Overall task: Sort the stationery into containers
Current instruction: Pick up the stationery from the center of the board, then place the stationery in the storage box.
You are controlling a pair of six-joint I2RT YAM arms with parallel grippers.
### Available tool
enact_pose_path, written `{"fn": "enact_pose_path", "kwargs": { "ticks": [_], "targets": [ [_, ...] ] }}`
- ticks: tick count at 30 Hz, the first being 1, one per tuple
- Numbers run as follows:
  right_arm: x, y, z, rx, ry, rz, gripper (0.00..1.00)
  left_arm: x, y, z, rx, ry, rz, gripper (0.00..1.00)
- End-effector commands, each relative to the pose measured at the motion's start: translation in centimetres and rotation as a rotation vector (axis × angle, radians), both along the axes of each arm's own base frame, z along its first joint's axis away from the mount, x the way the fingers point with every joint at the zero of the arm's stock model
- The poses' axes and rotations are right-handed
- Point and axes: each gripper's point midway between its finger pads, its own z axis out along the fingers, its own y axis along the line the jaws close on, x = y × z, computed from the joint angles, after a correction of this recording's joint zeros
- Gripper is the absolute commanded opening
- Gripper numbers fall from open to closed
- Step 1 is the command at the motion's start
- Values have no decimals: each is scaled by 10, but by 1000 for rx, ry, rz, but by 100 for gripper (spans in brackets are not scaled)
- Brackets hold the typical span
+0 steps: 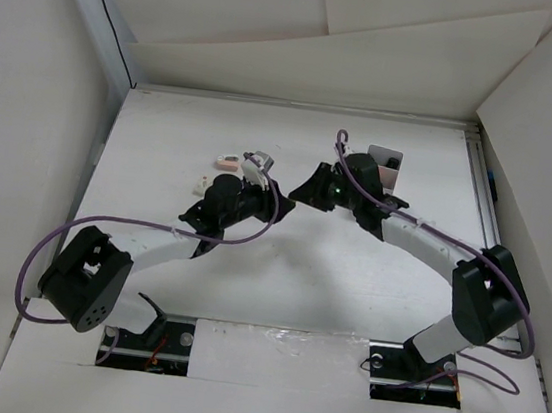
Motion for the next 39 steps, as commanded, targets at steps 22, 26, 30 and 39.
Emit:
{"fn": "enact_pose_path", "kwargs": {
  "ticks": [22,26,30,39],
  "targets": [
    [77,-235,38,-347,-190,-843,6,27,52,11,-51,8,312,50],
    [81,-245,28,-396,-173,-873,6,38,75,2,-5,43,462,50],
    [86,-248,8,-446,-132,-880,6,43,108,-18,70,102,639,50],
    [90,-248,0,-458,-113,-887,29,58,162,-34,75,188,871,50]
  ]
}}
